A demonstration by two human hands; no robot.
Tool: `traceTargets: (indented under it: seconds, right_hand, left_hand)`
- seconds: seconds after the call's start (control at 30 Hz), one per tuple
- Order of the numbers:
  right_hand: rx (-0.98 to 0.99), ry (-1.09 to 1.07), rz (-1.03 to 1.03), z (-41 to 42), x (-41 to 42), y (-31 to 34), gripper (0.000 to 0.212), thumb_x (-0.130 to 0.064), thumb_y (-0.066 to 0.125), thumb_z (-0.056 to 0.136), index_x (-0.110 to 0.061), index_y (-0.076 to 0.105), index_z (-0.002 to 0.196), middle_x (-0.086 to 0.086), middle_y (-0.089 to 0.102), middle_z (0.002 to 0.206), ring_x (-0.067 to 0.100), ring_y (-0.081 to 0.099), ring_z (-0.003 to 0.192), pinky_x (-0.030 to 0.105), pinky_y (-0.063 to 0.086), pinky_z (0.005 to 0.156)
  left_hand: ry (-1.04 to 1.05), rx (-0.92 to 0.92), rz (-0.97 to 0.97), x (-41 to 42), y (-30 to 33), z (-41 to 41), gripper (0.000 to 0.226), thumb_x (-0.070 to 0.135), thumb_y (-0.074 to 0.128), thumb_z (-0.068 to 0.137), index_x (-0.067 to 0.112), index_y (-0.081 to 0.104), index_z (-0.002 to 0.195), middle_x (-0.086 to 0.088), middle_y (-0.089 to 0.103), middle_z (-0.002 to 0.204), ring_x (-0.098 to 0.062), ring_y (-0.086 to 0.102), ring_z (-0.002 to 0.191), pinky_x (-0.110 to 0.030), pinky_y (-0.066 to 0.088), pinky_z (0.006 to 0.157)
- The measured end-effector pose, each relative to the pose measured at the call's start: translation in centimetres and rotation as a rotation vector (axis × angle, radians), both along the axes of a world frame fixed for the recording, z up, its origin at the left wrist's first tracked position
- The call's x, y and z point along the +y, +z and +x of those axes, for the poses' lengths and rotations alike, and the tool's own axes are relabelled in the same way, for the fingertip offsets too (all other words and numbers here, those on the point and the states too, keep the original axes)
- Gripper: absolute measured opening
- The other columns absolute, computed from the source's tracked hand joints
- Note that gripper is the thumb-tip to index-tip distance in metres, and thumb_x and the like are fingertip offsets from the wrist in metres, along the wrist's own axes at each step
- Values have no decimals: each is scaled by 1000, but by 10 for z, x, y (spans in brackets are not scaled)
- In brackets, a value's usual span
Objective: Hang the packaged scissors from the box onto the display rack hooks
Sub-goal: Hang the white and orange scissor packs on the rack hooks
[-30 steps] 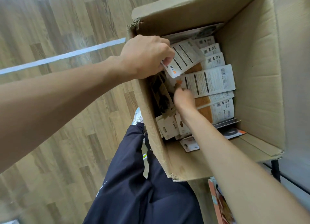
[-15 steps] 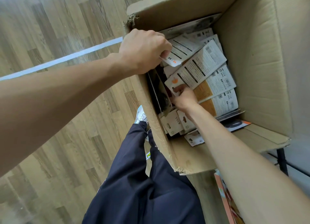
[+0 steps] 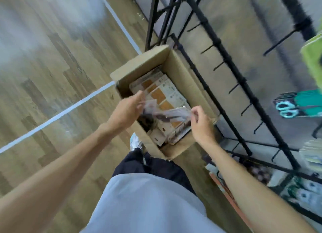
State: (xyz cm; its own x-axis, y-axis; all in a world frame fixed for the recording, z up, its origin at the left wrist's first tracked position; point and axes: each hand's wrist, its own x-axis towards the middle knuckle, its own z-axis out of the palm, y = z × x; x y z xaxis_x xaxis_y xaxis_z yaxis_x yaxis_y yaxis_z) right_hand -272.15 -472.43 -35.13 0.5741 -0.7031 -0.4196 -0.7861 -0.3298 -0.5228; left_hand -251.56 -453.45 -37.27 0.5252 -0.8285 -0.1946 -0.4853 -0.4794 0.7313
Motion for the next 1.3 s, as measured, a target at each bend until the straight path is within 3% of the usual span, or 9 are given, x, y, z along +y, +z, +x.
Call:
traceTargets:
  seconds: [0.17, 0.33, 0.53, 0.67, 0.77, 0.93, 1.07, 1.2, 1.3]
  right_hand:
    - [-162, -68, 27, -12, -1, 82, 8, -28, 52, 103, -30, 60, 101, -16, 68, 87, -5, 65, 83, 19, 51, 61]
    - [-374, -242, -16, -49, 16, 120, 9, -23, 57, 101, -19, 65, 100, -8, 70, 89, 1, 67, 83, 17, 52, 66]
    - [-468, -417, -152, -127, 19, 148, 7, -31, 61, 99, -27, 66, 97, -19, 69, 89, 5, 69, 83, 28, 53, 66]
    - [-549, -534, -219, -197, 27, 172, 7, -30, 59, 100, -27, 65, 99, -13, 69, 91, 7, 71, 86, 23, 50, 67]
    - [-579, -612, -305, -243, 30, 192, 8, -27, 58, 101, -32, 61, 97, -11, 68, 88, 9, 70, 84, 19, 47, 64]
    - [-590, -677, -457, -317, 8, 252, 11, -32, 54, 102, -25, 62, 106, -17, 64, 90, -4, 62, 85, 20, 45, 73]
    - [-643, -708, -528, -361, -22, 314, 13, -24, 54, 103, -14, 62, 108, -16, 61, 86, -15, 57, 75, 9, 41, 65]
    - [-695, -767, -568, -389, -58, 360, 10, -30, 53, 103, -22, 59, 106, -18, 60, 90, -4, 59, 80, 13, 43, 61]
    - [-694, -816, -582, -397, -78, 375, 16, -34, 51, 103, -21, 58, 110, -7, 66, 104, 7, 62, 87, 14, 42, 57]
  left_hand:
    - [35, 103, -227, -24, 70, -6, 11, 12, 63, 95, 18, 66, 104, 9, 70, 95, 8, 65, 91, -16, 52, 72]
    - [-30, 169, -277, -55, 109, -28, 16, 14, 68, 93, 15, 75, 107, 3, 75, 100, -1, 70, 95, -30, 60, 83]
    - [-376, 18, -311, -91, 161, -76, 15, 19, 69, 91, 28, 72, 103, 40, 62, 86, 17, 62, 85, -7, 51, 72]
    - [-531, -34, -314, -120, 181, -129, 16, 23, 68, 92, 24, 75, 106, 23, 68, 94, 17, 62, 81, -5, 48, 68]
    - [-613, -53, -343, -138, 195, -173, 16, 24, 68, 92, 26, 75, 106, 36, 61, 93, 26, 56, 81, -8, 50, 73]
    - [-754, 6, -436, -177, 245, -253, 17, 15, 71, 90, 28, 75, 100, 49, 59, 83, 20, 61, 88, -3, 47, 73]
    - [-761, 12, -523, -199, 290, -294, 16, 20, 71, 90, 31, 75, 101, 24, 69, 92, -1, 66, 89, -8, 47, 67]
    - [-810, -50, -624, -207, 332, -317, 13, 22, 70, 91, 35, 73, 91, 19, 72, 89, -7, 66, 87, -19, 51, 68]
    - [-896, -81, -668, -205, 360, -328, 34, 19, 68, 92, 52, 66, 85, 35, 66, 95, 5, 64, 91, -9, 48, 70]
